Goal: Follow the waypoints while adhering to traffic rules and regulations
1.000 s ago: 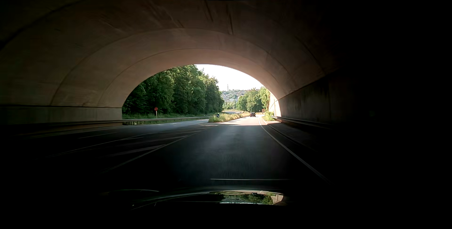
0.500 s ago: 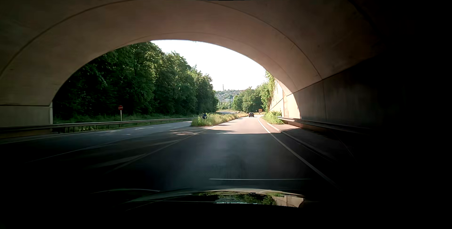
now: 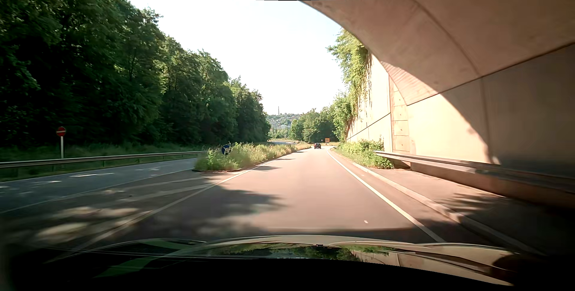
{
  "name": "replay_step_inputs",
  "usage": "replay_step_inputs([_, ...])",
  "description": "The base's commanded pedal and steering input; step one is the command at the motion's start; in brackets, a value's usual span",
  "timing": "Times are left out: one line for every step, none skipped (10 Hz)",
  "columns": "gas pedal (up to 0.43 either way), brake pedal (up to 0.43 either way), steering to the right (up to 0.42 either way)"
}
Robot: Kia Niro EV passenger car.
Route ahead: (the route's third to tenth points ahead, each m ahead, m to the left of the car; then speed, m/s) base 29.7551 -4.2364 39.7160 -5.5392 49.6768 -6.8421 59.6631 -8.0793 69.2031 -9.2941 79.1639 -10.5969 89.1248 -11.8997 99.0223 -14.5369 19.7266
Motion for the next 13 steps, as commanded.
replay_step_inputs([0.02,0.0,0.011])
replay_step_inputs([0.008,0.0,0.011])
replay_step_inputs([0.008,0.0,0.009])
replay_step_inputs([0.008,0.0,0.009])
replay_step_inputs([0.008,0.0,0.01])
replay_step_inputs([0.008,0.0,0.009])
replay_step_inputs([0.008,0.0,0.01])
replay_step_inputs([0.028,0.0,0.01])
replay_step_inputs([0.028,0.0,0.01])
replay_step_inputs([0.028,0.0,0.01])
replay_step_inputs([0.028,0.0,0.009])
replay_step_inputs([0.008,0.0,0.009])
replay_step_inputs([0.0,0.0,0.008])
